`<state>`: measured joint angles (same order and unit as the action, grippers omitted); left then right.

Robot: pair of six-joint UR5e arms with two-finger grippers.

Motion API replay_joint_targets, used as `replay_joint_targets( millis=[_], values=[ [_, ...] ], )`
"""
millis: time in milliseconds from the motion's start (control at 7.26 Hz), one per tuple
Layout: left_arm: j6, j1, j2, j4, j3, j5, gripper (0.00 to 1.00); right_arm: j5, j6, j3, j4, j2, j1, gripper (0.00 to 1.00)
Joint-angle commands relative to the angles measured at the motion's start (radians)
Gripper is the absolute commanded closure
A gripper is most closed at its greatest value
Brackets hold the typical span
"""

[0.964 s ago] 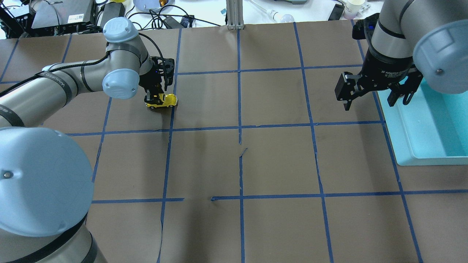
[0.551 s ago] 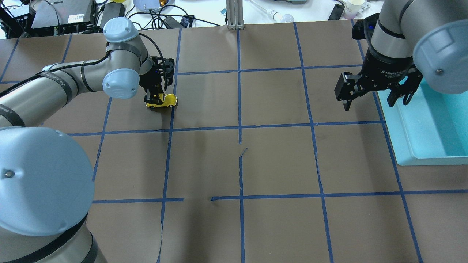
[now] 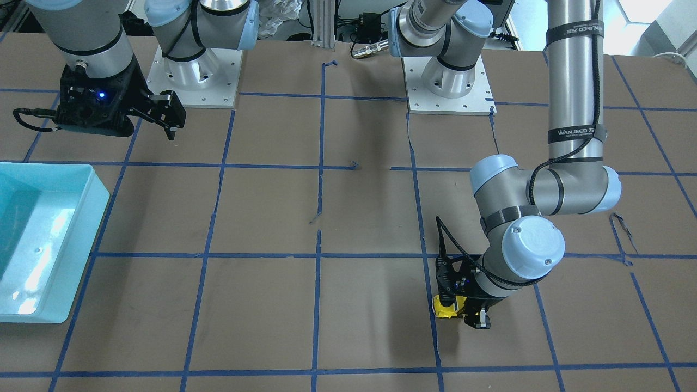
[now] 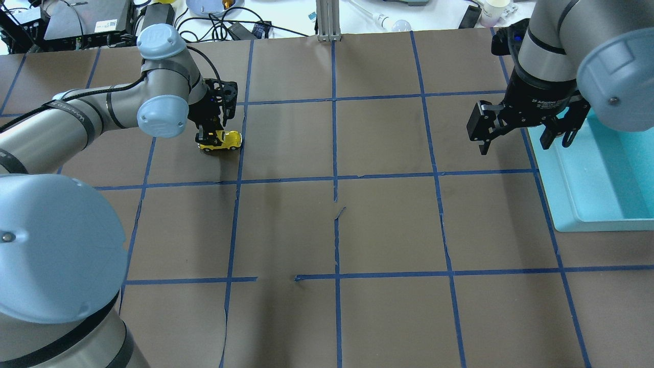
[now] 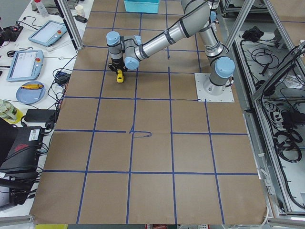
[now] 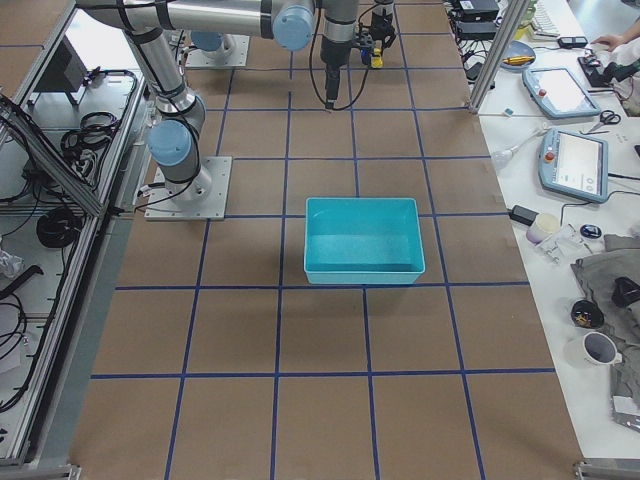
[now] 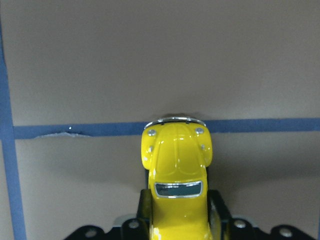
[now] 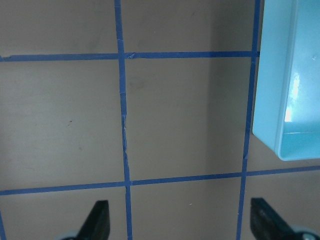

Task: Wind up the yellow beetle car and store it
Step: 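Drag the car backward with the left gripper while the right arm moves inward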

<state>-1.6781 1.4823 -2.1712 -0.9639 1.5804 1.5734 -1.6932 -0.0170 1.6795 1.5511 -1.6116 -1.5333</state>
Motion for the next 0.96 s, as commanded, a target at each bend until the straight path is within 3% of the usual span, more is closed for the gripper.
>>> replay_joint_targets(
  millis=[0,551,826],
  values=[
    [-0.028,-0.031,-0.002,0.007,0.006,0.003,1.0,0.006,-0.009,-0.001,0.003,-0.001,-0.002,0.0],
    [-0.072,-0.071,-0.001,0.008,0.0,0.032,1.0,0.086,-0.012,-0.064,0.014,-0.021,-0.027,0.0],
    [-0.107,-0.091,-0.002,0.008,0.001,0.033,1.0,0.176,-0.003,-0.054,0.099,-0.004,-0.074,0.0]
  ],
)
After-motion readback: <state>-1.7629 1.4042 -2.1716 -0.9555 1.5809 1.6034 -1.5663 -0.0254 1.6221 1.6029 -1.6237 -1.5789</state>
